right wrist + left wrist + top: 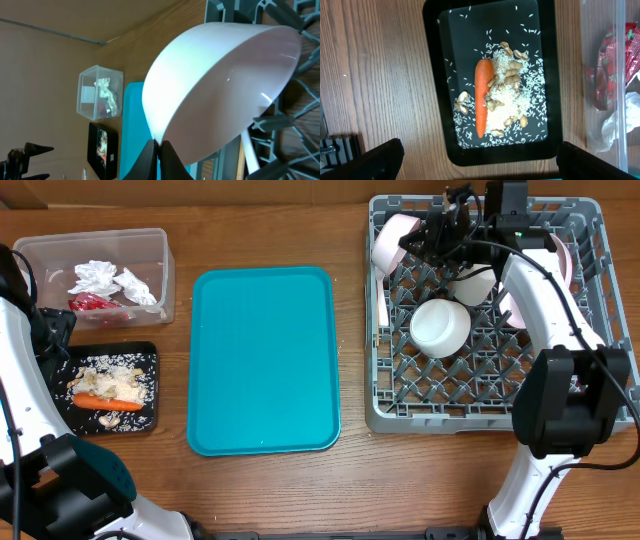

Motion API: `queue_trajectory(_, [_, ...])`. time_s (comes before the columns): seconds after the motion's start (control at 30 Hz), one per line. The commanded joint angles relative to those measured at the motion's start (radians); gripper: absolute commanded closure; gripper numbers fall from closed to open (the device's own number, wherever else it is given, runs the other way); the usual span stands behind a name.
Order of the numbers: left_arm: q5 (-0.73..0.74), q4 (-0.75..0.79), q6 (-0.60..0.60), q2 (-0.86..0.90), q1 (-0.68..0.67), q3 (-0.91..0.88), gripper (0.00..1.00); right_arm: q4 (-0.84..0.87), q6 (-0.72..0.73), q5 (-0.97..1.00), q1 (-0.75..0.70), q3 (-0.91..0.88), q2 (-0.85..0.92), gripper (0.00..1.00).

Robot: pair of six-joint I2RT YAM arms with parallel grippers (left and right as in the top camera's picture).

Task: Sort waste into correct bins and load items into the dishwasher rack
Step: 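Lower the pink bowl into the rack's upper left slots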

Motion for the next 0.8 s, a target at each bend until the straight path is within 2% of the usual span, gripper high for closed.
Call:
queue_trajectory(0.0, [0.000, 0.001, -0.021, -0.017, -0.004, -0.004, 0.00, -0.014, 0.003, 0.110, -0.036, -0.011, 0.020, 0.96])
queue_trajectory(0.33, [0.000, 0.001, -0.021, -0.016, -0.004, -0.004, 0.00, -0.101, 0.001, 0.111, -0.099, -0.008, -0.009, 0.95])
queue_trajectory(0.47, [0.000, 0.001, -0.021, -0.017, -0.004, -0.004, 0.00, -0.130, -0.006, 0.137, -0.107, -0.008, -0.056, 0.77])
queue_trajectory(0.57, [0.000, 0.001, -0.021, -0.017, -0.004, -0.004, 0.00, -0.179, -0.006, 0.240, -0.107, 0.005, -0.110, 0.70])
queue_trajectory(0.67, [0.000, 0.001, -0.021, -0.017, -0.004, -0.004, 0.00, -0.243, -0.006, 0.343, -0.106, 0.032, -0.172, 0.58])
queue_trajectory(0.77, [0.000, 0.001, -0.021, -0.017, -0.004, -0.004, 0.00, -0.284, -0.016, 0.373, -0.106, 0.053, -0.229, 0.50])
